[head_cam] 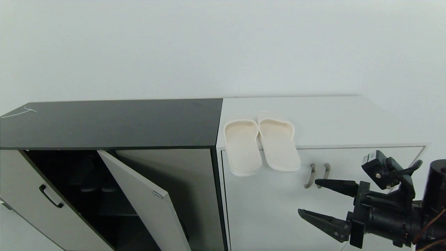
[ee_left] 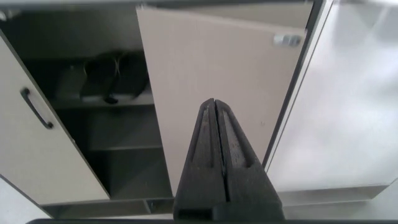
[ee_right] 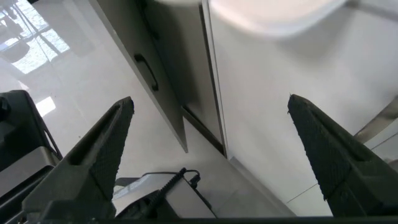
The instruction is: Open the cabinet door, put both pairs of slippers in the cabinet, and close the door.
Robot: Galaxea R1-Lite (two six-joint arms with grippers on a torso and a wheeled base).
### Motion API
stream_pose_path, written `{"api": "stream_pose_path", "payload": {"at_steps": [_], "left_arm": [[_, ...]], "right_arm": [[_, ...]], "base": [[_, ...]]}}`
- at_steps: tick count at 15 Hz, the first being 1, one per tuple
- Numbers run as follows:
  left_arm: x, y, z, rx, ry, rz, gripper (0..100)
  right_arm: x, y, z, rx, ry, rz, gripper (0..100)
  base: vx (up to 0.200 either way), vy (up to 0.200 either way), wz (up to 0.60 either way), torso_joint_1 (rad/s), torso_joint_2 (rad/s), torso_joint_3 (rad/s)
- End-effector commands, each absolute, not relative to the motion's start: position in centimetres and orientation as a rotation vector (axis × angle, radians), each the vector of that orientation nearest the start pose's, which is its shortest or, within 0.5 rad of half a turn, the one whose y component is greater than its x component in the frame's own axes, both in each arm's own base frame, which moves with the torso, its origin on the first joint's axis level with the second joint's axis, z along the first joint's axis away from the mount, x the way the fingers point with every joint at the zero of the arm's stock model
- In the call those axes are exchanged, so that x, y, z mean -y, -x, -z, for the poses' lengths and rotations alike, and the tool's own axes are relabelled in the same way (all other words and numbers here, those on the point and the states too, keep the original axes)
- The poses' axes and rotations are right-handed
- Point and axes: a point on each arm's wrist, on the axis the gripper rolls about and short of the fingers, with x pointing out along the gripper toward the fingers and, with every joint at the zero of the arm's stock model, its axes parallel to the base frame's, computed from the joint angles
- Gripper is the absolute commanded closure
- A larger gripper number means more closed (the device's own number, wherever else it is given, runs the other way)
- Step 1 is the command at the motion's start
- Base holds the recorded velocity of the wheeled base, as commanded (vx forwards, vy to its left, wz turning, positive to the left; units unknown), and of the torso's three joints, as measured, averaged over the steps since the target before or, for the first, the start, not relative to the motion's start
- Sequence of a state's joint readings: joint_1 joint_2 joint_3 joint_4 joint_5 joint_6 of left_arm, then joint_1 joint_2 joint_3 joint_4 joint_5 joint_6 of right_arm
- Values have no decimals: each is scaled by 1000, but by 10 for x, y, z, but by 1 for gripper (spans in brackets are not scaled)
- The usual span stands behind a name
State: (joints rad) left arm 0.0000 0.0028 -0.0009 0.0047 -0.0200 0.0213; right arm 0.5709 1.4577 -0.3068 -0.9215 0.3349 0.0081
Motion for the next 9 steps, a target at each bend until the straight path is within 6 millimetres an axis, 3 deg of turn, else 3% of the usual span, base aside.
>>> {"api": "stream_pose_path", "payload": {"at_steps": [1, 7, 9], "left_arm": [[0, 23, -76, -6, -21, 22, 100], [0, 23, -75, -7, -21, 22, 100], [0, 23, -76, -6, -21, 22, 100]], "right_arm": [[-117, -169, -145, -243, 21, -900, 0], [-120, -173, -144, -251, 19, -893, 0], [-129, -180, -155, -213, 8, -816, 0]], "base": [[0, 0, 0, 256, -549, -295], [0, 0, 0, 268, -577, -303], [0, 0, 0, 168, -366, -185]]}}
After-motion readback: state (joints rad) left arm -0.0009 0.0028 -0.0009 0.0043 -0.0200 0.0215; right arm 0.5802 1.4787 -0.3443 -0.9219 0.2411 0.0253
